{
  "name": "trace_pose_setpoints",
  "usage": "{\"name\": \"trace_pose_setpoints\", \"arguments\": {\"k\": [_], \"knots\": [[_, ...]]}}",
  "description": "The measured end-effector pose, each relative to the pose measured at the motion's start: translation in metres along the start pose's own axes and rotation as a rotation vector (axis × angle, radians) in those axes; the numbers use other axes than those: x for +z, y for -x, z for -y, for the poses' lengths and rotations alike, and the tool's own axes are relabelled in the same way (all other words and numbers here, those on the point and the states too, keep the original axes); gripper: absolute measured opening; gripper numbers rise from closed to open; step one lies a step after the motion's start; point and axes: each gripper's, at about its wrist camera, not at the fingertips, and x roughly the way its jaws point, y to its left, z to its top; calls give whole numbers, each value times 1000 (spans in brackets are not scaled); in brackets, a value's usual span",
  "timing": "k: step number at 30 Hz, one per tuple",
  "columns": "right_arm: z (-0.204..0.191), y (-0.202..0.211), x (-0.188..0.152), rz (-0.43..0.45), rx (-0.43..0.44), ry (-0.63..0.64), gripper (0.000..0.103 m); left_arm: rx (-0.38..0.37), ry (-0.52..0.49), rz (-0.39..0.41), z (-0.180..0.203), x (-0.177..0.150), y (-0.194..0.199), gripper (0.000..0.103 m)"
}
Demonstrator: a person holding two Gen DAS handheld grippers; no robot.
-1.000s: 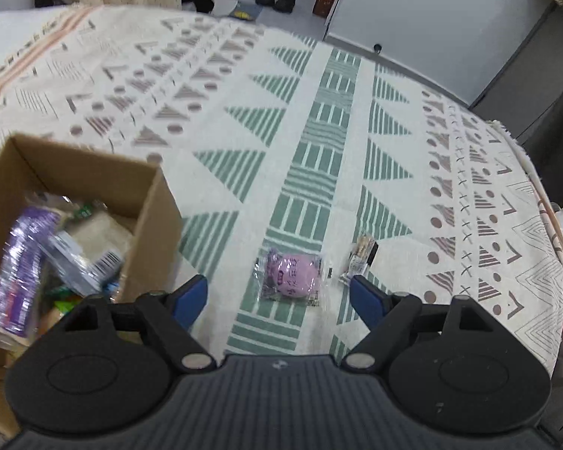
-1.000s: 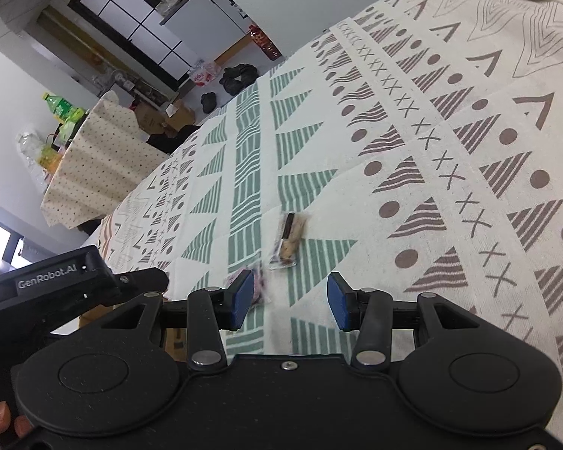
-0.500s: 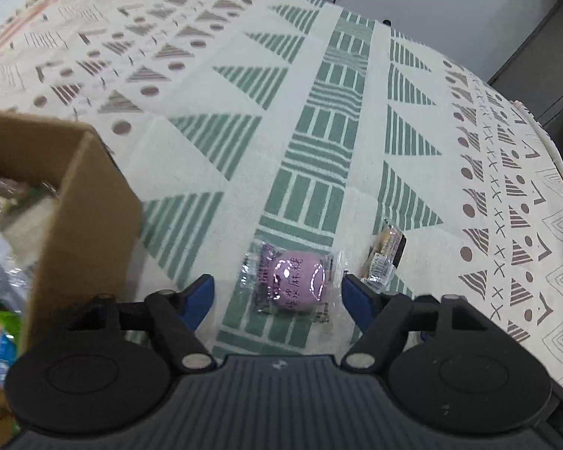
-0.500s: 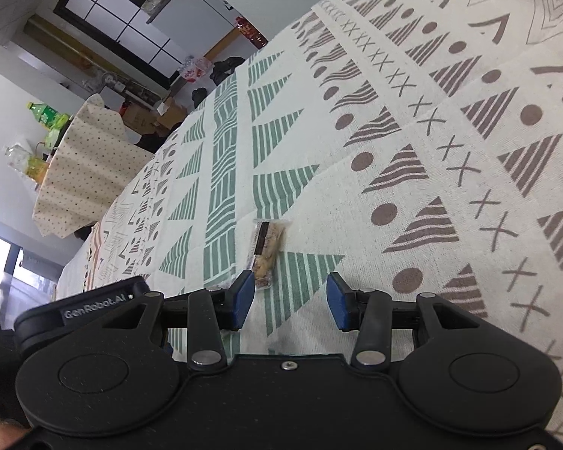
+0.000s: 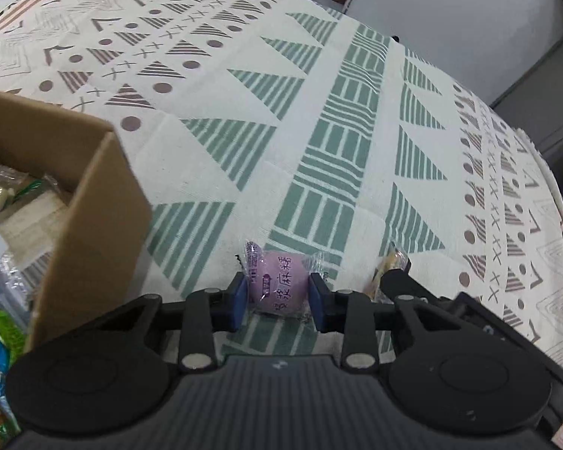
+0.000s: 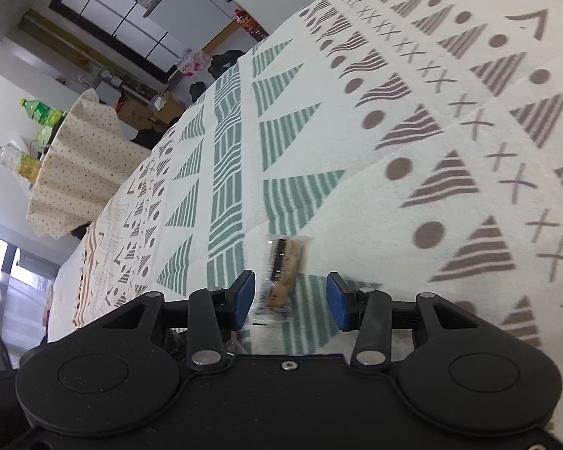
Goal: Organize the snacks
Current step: 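Grasp the pink candy with the left gripper while the right grasps the brown stick, then carry the pink candy and brown stick over the box and open both grippers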
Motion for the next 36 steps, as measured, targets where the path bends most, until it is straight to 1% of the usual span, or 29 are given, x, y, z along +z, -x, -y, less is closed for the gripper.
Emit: {"name": "trace_pose_setpoints", "arguments": {"k": [3, 5, 6, 7, 9, 12, 15, 16, 18, 26, 29, 36], "knots": [[-8, -5, -2, -7, -23, 29, 44, -7, 11, 7, -3, 1, 6, 33], [-11, -6, -3, -10, -49, 43, 41, -16, 14, 8, -3, 1, 9, 33], [-12, -7, -3, -16, -65, 54, 35, -19, 13, 11, -2, 1, 11, 33], [-14, -8, -3, -29, -77, 67, 23, -20, 10, 16, -2, 1, 13, 33], [-13, -4, -5, -43, -81, 65, 21, -25, 5, 23, -1, 0, 17, 33], [-12, 6, -10, -48, -94, 72, 20, -40, 1, 29, 0, -4, 25, 33], [-11, 20, -15, -35, -80, 57, 19, -52, -7, 36, 0, -9, 35, 33], [-12, 25, -17, -30, -80, 51, 16, -58, -8, 40, -1, -10, 39, 33], [-13, 36, -21, -20, -77, 39, 16, -66, -14, 53, -2, -14, 49, 33], [-28, 71, -35, 26, -60, 64, 15, -93, -13, 84, -12, -29, 84, 33], [-33, 84, -40, 48, -45, 63, 15, -108, -14, 111, -17, -34, 101, 33], [-49, 107, -48, 81, -20, 79, 15, -136, 21, 145, -33, -38, 128, 33]]}}
